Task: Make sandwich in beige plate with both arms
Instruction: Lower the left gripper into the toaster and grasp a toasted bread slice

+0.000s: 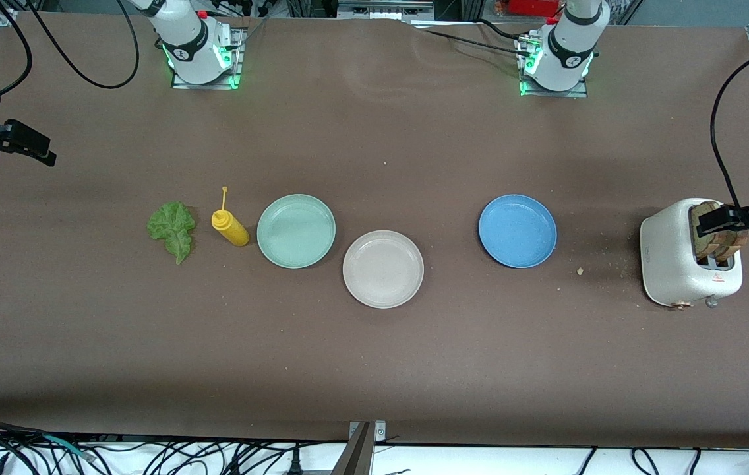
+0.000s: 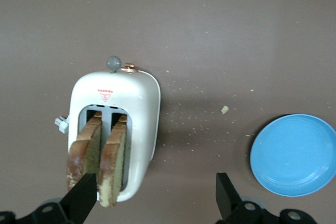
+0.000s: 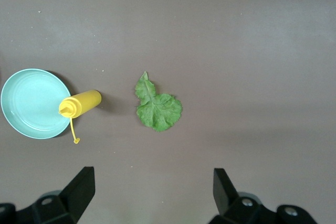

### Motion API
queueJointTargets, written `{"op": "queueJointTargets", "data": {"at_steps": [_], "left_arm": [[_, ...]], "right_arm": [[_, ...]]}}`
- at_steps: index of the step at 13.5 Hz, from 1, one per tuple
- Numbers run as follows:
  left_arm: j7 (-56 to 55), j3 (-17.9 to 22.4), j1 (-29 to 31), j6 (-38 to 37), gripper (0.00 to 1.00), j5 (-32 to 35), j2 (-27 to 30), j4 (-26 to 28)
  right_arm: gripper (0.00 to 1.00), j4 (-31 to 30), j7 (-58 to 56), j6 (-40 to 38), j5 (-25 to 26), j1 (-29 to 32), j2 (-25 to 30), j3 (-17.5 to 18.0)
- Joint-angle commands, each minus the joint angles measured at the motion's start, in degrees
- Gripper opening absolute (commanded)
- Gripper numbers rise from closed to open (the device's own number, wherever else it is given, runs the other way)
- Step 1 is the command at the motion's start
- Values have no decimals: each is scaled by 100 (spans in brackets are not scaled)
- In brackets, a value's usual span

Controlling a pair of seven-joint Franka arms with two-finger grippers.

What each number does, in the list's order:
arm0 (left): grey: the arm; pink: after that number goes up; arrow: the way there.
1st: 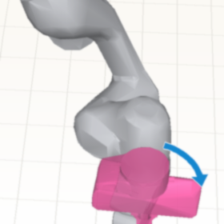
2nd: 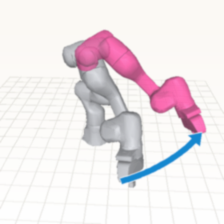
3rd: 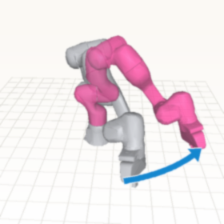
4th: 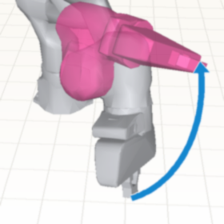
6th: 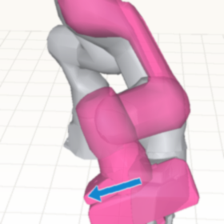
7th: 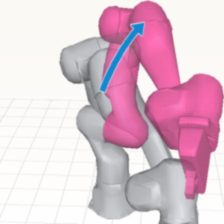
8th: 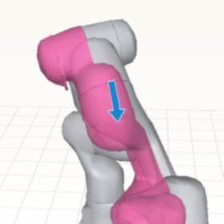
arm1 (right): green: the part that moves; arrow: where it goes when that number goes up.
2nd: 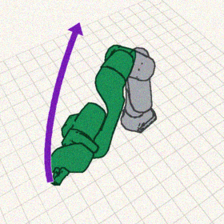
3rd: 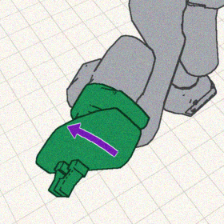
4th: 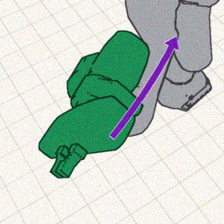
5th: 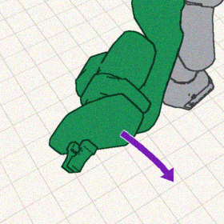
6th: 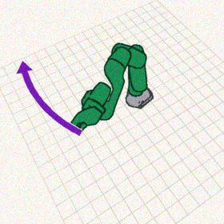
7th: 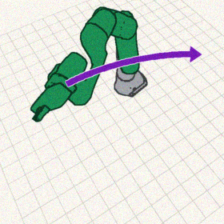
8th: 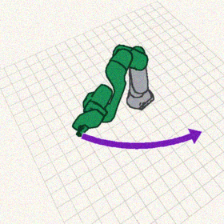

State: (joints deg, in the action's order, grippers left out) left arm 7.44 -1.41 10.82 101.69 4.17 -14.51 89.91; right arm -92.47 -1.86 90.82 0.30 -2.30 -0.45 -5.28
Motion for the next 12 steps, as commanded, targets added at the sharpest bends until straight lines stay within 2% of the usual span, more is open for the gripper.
{"op": "queueJointTargets", "data": {"at_steps": [1, 6, 12], "left_arm": [[249, -61, 122, 333, 100, 127, 123, 367], [732, -61, 403, 983, 100, 119, 238, 992], [768, -61, 535, 1722, 100, 110, 422, 1756]], "right_arm": [[100, 53, 63, -64, -38, 2, -7, -8], [100, 53, 63, -64, -38, 2, -7, -8], [100, 53, 63, -64, -38, 2, -7, -8]]}}
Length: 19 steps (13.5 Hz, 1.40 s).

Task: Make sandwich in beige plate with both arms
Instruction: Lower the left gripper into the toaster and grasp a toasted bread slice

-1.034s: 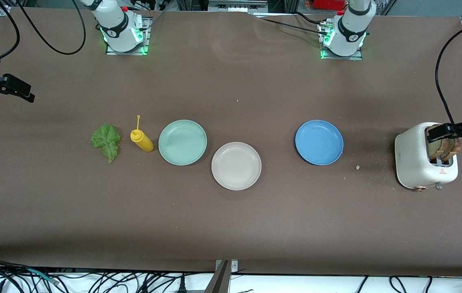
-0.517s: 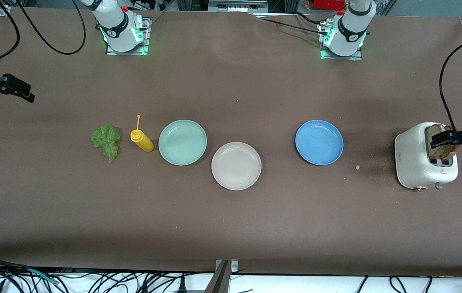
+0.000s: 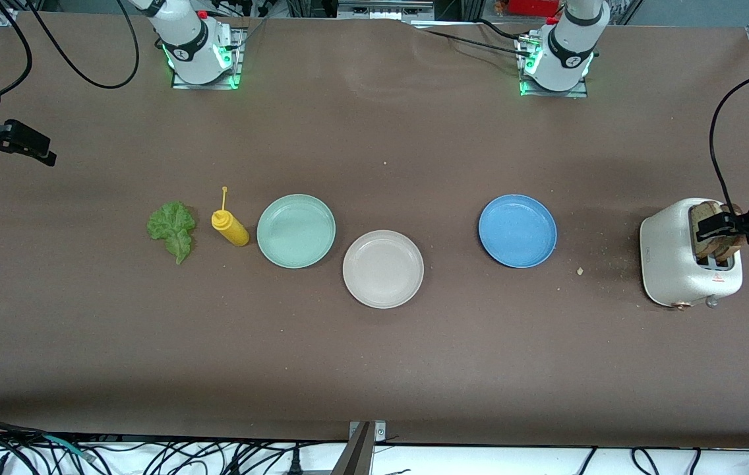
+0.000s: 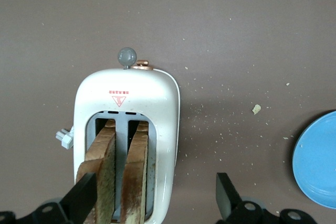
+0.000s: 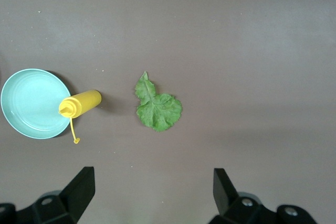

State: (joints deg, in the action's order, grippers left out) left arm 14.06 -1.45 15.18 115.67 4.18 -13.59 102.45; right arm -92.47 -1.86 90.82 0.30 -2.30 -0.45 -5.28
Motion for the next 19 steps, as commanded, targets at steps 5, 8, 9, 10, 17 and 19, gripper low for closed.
{"op": "queueJointTargets", "data": {"at_steps": [5, 8, 9, 10, 17, 19], "left_arm": [[88, -66, 187, 683, 100, 101, 340, 793], [79, -66, 284, 1043, 100, 48, 340, 1066], [79, -66, 336, 1097, 100, 13, 331, 1119], [79, -75, 372, 1159, 100, 13, 322, 1172], [70, -75, 416, 1089, 15, 13, 331, 1190], [114, -75, 416, 1072, 0, 13, 331, 1172]], "right_arm": [[100, 62, 63, -64, -38, 2, -7, -8], [100, 71, 54, -64, -30, -7, -7, 1], [100, 71, 55, -64, -30, -7, -7, 9], [100, 71, 55, -64, -30, -7, 1, 18], [100, 62, 46, -73, -38, -7, 2, 1], [100, 62, 46, -73, -38, -7, 2, 1]]}}
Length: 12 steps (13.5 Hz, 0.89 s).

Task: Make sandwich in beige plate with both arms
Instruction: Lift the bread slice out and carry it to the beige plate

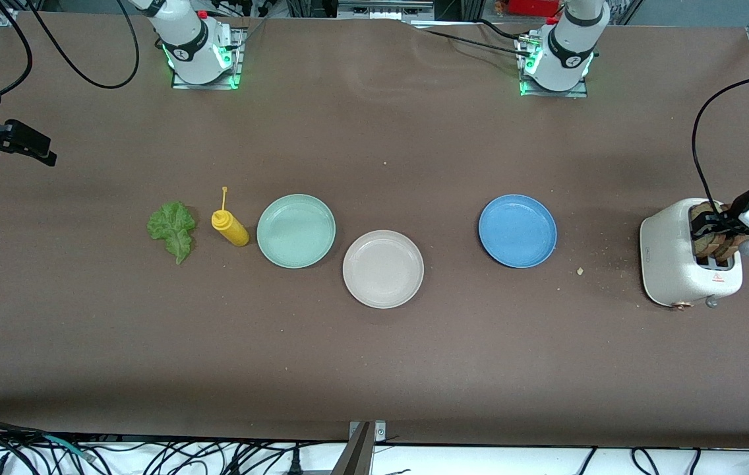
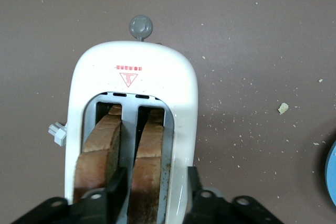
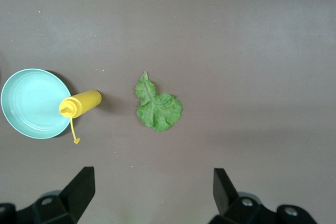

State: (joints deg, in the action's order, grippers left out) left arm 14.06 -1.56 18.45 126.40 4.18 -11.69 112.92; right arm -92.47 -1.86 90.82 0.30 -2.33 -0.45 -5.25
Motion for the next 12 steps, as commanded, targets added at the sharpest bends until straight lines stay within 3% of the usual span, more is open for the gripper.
{"op": "queueJointTargets", "data": {"at_steps": [1, 5, 8, 12], "left_arm": [[167, -73, 79, -71, 0, 57, 132, 82], [387, -116, 27, -334, 0, 110, 150, -111], [352, -300, -44, -1317, 0, 110, 132, -866], [343, -415, -61, -2056, 0, 22, 97, -1578]], "right_arm": [[100, 62, 46, -73, -38, -5, 1, -3], [100, 71, 46, -64, -30, -5, 1, 6], [100, 71, 46, -64, -30, -5, -7, 6], [100, 71, 46, -73, -38, -5, 1, -2]]}}
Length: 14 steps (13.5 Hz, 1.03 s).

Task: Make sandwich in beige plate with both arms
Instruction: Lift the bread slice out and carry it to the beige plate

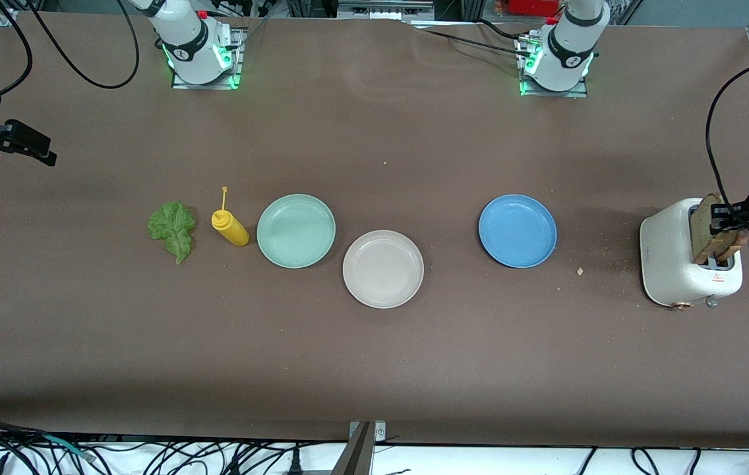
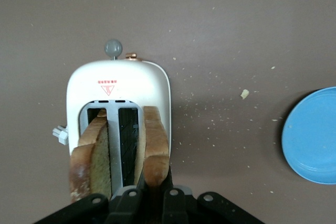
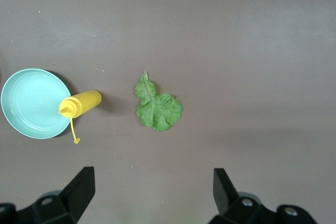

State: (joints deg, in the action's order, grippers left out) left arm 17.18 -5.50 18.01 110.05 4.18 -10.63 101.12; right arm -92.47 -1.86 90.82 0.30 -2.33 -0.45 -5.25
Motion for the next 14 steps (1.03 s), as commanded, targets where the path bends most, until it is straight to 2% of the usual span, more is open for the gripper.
{"op": "queueJointTargets", "data": {"at_steps": [1, 2, 5, 8, 12, 14], "left_arm": [[40, -65, -43, -727, 0, 4, -18, -635], [49, -109, -70, -1000, 0, -57, -79, -872], [-12, -171, -201, -1555, 0, -1144, -308, -1243], [-266, -171, -762, -1583, 0, -1700, -588, -1244], [-575, -162, -1544, -1539, 0, -3025, -1413, -1313], [-549, -162, -1800, -1530, 0, -3257, -1853, -1734]], "right_arm": [[100, 71, 46, -73, -38, -4, -7, -3], [100, 71, 46, -64, -30, -4, -7, 6], [100, 80, 46, -64, -30, -4, -16, 6], [100, 80, 46, -64, -30, -4, -16, 6], [100, 80, 46, -64, -30, 4, -16, -3], [100, 80, 46, -64, -38, 5, -16, -3]]}}
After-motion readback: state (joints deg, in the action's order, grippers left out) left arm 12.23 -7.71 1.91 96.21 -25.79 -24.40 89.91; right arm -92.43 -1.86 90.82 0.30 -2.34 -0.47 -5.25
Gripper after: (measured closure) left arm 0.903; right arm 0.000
